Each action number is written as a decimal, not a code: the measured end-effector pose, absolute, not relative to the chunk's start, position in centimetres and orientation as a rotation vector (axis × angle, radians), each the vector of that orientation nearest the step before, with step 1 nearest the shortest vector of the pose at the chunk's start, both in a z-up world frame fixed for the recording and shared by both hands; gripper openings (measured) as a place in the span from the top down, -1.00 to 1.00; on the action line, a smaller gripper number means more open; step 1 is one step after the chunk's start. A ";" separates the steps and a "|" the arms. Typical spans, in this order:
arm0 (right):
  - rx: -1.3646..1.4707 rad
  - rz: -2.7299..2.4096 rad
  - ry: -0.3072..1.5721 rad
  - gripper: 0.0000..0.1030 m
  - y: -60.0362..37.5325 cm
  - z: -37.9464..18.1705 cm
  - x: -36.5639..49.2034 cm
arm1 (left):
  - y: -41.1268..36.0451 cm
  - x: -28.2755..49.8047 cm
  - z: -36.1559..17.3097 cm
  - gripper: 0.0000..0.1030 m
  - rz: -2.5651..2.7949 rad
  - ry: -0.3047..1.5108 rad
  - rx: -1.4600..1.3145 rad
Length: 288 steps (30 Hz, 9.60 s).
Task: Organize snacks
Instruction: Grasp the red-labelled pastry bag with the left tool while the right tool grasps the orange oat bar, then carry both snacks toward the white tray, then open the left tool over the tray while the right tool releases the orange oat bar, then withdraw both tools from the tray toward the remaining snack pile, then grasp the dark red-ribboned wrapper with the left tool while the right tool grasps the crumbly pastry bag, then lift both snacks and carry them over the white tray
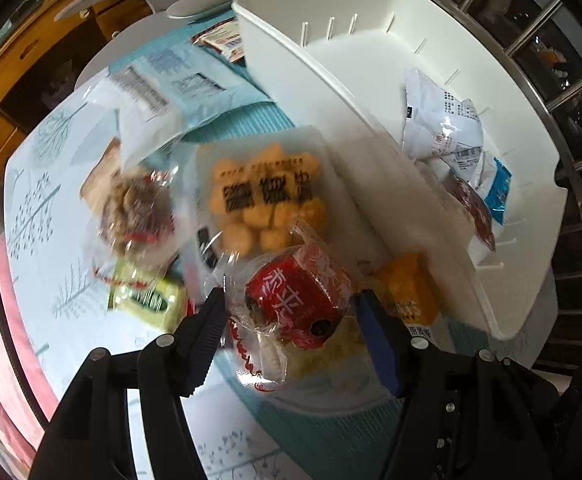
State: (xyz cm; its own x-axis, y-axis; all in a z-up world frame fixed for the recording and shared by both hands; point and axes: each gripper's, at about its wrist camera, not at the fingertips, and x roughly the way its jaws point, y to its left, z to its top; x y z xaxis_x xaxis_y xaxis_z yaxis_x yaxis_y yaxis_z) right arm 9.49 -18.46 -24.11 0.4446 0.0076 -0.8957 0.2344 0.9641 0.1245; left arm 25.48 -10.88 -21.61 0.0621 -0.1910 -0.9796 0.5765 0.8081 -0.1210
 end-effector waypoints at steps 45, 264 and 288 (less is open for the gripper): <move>0.051 0.099 0.832 0.68 -19.2 -7.9 9.2 | -3.0 15.0 -7.3 -0.33 -0.554 1.187 -0.098; 0.247 -0.145 1.225 0.99 -13.8 -11.2 6.2 | 7.7 14.3 -10.8 0.48 -0.267 1.424 -0.238; 0.157 -0.032 1.080 0.99 -26.6 -3.5 9.8 | -7.9 14.4 -4.6 0.48 -0.401 1.181 -0.255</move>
